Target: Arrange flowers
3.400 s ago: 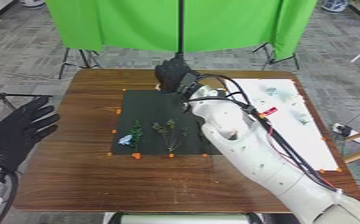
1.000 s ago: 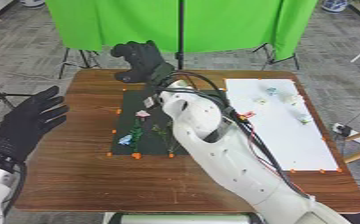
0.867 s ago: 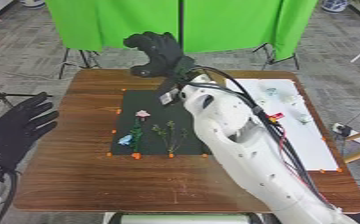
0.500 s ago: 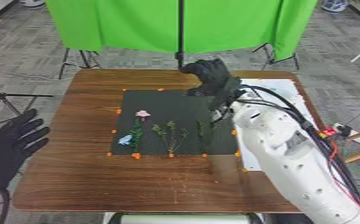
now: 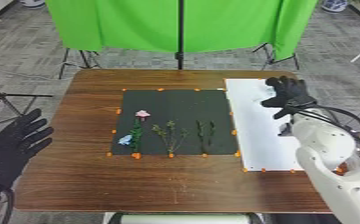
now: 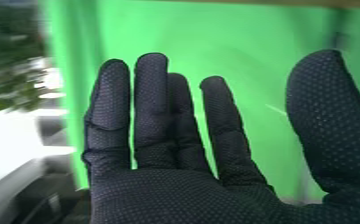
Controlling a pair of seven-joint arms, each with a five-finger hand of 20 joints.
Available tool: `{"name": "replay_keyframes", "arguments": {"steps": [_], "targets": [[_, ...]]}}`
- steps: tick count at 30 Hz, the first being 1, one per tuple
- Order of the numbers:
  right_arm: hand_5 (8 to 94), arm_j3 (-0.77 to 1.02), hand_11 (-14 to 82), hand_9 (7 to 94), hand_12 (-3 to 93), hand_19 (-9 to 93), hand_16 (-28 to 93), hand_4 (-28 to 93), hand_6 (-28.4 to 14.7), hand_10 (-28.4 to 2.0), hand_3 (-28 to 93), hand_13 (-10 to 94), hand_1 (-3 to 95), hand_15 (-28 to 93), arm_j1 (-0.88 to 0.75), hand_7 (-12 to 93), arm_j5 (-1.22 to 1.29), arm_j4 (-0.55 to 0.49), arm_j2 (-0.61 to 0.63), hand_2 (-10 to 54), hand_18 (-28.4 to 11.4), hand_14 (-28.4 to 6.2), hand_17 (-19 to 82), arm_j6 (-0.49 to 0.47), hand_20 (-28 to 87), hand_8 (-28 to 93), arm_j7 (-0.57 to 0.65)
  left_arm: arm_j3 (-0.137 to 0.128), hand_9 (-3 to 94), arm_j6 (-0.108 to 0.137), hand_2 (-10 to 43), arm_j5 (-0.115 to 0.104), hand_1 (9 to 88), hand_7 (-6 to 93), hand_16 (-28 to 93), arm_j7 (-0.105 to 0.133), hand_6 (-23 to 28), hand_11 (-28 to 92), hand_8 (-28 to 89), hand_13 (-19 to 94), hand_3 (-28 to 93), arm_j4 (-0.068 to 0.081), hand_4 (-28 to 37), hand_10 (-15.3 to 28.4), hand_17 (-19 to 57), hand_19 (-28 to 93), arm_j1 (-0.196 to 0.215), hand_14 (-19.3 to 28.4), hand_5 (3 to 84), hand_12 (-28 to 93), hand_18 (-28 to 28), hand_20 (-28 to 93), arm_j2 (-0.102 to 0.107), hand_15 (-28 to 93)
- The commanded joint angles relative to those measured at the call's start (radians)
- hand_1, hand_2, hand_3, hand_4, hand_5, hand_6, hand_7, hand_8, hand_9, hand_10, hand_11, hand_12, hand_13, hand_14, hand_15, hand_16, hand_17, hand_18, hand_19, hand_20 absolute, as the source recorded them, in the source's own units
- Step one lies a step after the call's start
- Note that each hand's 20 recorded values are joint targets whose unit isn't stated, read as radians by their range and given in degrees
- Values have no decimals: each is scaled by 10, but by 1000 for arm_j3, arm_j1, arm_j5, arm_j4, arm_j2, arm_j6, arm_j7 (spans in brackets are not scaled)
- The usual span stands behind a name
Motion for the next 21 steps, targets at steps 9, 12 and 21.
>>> {"name": "replay_keyframes", "arguments": {"steps": [9, 12, 21], "targets": [[328, 24, 354, 362, 189, 758, 115, -282, -36, -102, 900, 414, 346, 631, -14, 337, -42, 179, 80, -84, -161, -68, 209, -33, 360, -215, 130, 16, 208, 7, -24, 0, 253, 241, -48, 4, 29, 293, -134, 149, 712, 2, -283, 107, -110, 450, -10, 127, 274, 111, 191, 56, 19, 435], [353, 9, 390, 386, 186, 763, 122, -282, -28, -85, 900, 439, 371, 630, 1, 351, -39, 208, 79, -82, -159, -61, 216, -35, 356, -228, 138, 16, 207, 10, -23, -2, 253, 240, -48, 6, 29, 293, -134, 149, 712, 1, -283, 106, -110, 449, -10, 127, 274, 112, 190, 55, 21, 435], [497, -5, 332, 592, 284, 796, 293, -282, 8, -58, 809, 600, 439, 545, -2, 424, -55, 243, 72, -63, -160, -19, 266, 42, 357, -204, 90, 7, 210, 12, -25, 0, 253, 239, -49, 6, 29, 291, -134, 152, 712, -4, -283, 107, -108, 449, -9, 128, 277, 110, 191, 55, 16, 434]]}}
